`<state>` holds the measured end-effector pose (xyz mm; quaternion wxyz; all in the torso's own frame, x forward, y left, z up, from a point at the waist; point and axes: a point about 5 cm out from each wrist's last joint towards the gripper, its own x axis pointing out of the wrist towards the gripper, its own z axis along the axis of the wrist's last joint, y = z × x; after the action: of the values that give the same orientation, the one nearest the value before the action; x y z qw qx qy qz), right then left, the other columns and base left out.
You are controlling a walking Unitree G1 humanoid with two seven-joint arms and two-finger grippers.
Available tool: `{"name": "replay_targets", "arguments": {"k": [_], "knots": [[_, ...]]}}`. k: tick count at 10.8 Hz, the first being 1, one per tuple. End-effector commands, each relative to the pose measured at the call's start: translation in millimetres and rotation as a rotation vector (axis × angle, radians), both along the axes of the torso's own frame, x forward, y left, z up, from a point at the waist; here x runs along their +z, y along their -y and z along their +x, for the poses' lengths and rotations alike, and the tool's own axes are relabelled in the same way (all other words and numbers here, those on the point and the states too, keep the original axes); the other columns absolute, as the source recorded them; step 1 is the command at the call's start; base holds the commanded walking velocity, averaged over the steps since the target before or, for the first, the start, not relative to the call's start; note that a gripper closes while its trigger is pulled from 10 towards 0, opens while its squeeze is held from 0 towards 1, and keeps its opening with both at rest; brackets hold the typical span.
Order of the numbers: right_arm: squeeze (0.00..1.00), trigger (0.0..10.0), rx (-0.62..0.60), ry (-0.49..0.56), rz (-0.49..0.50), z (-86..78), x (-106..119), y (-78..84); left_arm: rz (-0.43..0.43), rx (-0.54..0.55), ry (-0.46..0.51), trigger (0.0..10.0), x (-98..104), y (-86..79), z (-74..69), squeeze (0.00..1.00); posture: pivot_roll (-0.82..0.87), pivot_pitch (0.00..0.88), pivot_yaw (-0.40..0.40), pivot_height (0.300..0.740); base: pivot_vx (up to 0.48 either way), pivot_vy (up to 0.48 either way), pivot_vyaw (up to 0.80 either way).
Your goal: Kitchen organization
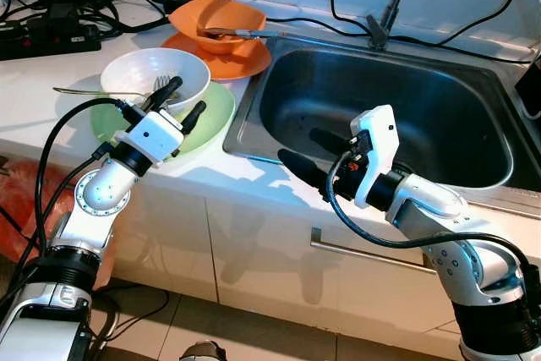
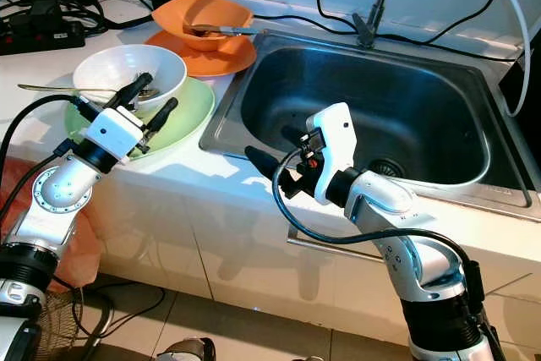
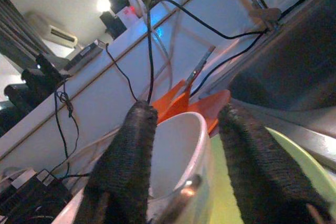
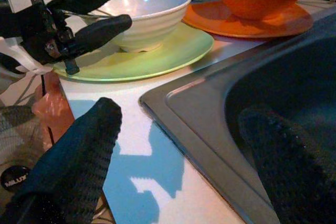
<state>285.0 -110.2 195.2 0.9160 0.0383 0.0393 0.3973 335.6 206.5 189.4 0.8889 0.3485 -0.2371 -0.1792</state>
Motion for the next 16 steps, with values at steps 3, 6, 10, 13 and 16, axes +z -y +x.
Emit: {"name": "replay_targets", "arguments": {"k": [3,6,10,13,16], "knots": [[0.0,10.0,-0.012,0.014,0.001,1.5,1.0,3.0,0.011,-0.016,0.017,0.0,5.8,-0.3,1.3,0.0,0.06,0.084,-0.047,0.74,0.0,0.0,0.0],[0.0,10.0,-0.017,0.014,0.003,2.1,0.2,3.4,0.028,-0.033,0.062,0.0,13.3,2.4,-0.9,0.0,0.07,0.084,-0.045,0.74,0.0,0.0,0.0],[0.0,10.0,-0.022,0.017,0.011,3.2,-0.4,3.0,0.039,-0.043,0.162,0.0,31.0,4.4,-3.0,0.0,0.07,0.083,-0.05,0.74,0.0,0.0,0.0],[0.0,10.0,-0.03,0.022,0.025,4.9,0.4,3.5,0.034,-0.077,0.326,0.0,66.7,12.2,-10.0,0.0,0.07,0.081,-0.056,0.74,0.0,0.0,0.0],[0.0,10.0,-0.062,0.027,0.073,11.3,4.4,-0.4,-0.376,-0.151,0.334,0.0,124.8,27.6,-2.1,0.0,0.07,0.075,-0.055,0.74,0.0,0.0,0.0]]}}
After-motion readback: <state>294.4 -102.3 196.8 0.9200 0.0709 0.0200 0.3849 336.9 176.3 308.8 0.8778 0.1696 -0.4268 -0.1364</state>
